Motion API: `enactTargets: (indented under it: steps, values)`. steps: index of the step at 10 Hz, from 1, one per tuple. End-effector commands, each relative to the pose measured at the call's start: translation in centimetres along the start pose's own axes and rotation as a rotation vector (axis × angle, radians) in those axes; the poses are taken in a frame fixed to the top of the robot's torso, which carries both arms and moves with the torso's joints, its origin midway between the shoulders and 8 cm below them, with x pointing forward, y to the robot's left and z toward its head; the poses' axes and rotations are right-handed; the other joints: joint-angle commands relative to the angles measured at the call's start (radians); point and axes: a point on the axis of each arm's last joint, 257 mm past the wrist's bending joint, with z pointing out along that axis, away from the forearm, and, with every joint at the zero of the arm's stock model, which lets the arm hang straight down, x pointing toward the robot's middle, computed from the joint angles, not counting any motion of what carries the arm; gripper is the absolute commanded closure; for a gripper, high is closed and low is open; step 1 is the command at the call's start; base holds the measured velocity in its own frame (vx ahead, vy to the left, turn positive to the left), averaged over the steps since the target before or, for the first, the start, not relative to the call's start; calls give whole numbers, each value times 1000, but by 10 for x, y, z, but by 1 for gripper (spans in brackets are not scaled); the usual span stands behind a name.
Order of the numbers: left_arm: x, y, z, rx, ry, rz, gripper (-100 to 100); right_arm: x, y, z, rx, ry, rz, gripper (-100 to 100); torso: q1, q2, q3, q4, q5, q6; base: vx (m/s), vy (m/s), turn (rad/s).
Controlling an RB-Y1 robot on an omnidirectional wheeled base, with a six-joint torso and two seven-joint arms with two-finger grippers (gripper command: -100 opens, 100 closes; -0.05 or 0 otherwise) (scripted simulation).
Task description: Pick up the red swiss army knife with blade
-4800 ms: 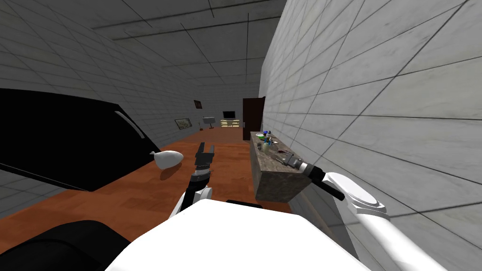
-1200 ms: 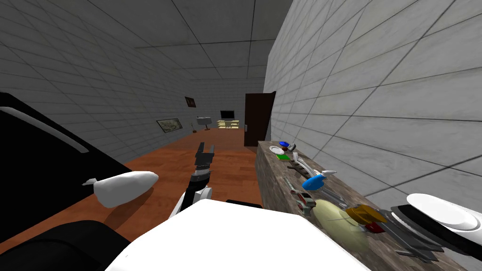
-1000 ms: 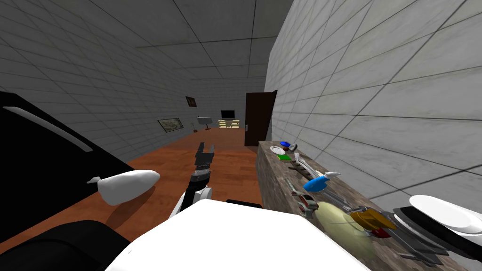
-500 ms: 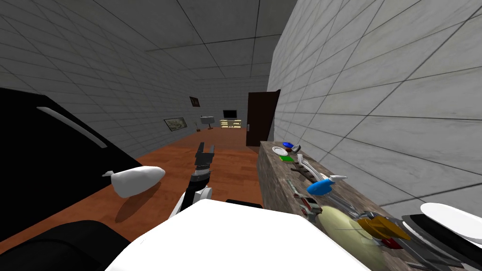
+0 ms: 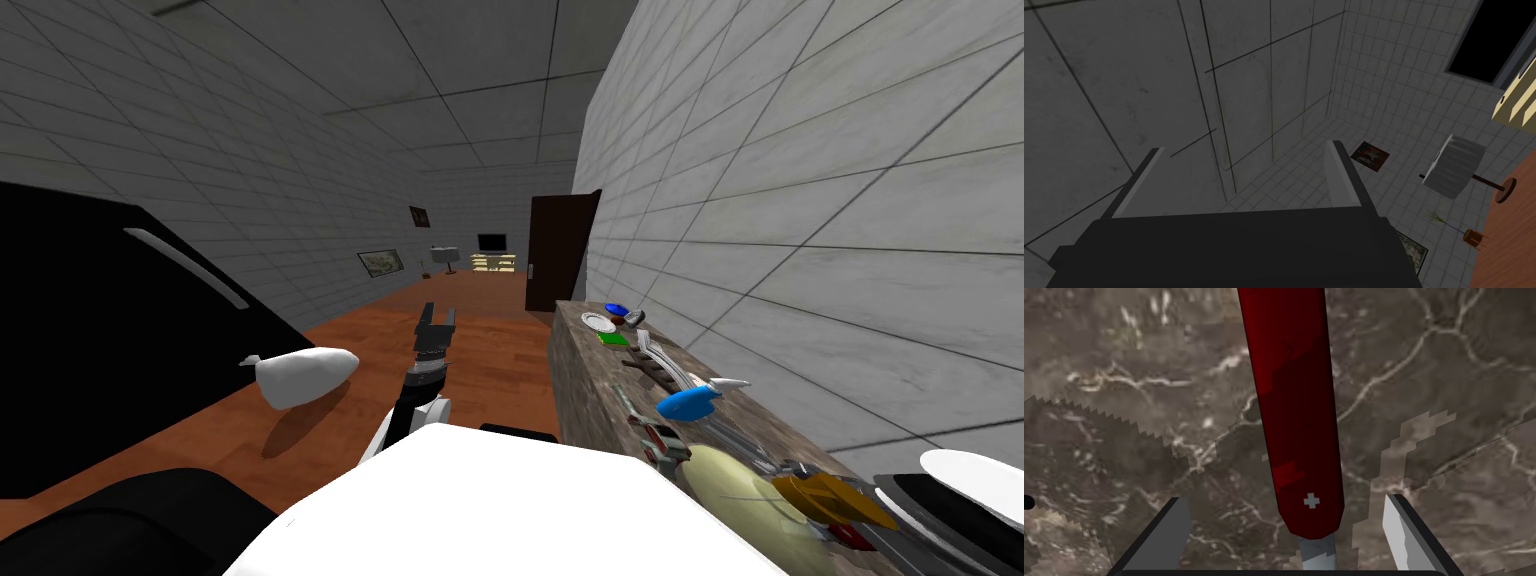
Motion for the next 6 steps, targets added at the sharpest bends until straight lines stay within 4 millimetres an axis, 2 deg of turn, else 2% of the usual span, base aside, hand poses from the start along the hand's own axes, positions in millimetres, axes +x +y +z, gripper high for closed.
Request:
enactTargets:
  steps: [1, 2, 3, 4, 5, 6]
  values:
    - [0, 0, 0, 0, 0, 0, 0, 4, 14, 2, -14, 13, 6, -100, 0, 0, 0, 0, 0, 0, -8, -5, 113]
    - [0, 0, 0, 0, 0, 0, 0, 0, 9, 2, 5, -4, 22, -100, 0, 0, 0, 0, 0, 0, -7, -8, 50]
    - [0, 0, 0, 0, 0, 0, 0, 5, 24, 4, -18, 15, 22, -100, 0, 0, 0, 0, 0, 0, -7, -7, 84]
    - [0, 0, 0, 0, 0, 0, 0, 2, 20, 4, -1, 0, 37, -100, 0, 0, 0, 0, 0, 0, -6, -7, 50]
    - [0, 0, 0, 0, 0, 0, 0, 7, 36, 6, -24, 19, 39, -100, 0, 0, 0, 0, 0, 0, -8, -5, 96]
    - [0, 0, 0, 0, 0, 0, 0, 3, 31, 6, -6, 4, 55, -100, 0, 0, 0, 0, 0, 0, -7, -6, 51]
